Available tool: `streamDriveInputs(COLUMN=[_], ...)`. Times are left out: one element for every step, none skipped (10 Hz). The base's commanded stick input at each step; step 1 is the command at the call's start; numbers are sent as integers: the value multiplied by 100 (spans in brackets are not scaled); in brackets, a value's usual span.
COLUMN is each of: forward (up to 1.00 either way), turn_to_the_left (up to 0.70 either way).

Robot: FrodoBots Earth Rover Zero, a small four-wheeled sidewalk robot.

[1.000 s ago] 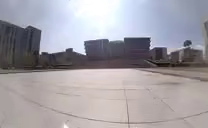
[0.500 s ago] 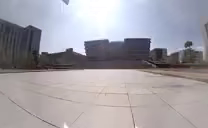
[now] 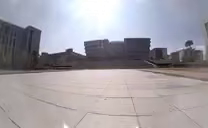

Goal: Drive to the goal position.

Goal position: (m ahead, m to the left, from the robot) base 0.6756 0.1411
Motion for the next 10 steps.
streamDriveInputs(forward=[65, 65, 65, 65, 65, 65, 65, 65, 65, 66], turn_to_the_left=[2, 2, 2, 2, 2, 2, 2, 2, 2, 2])
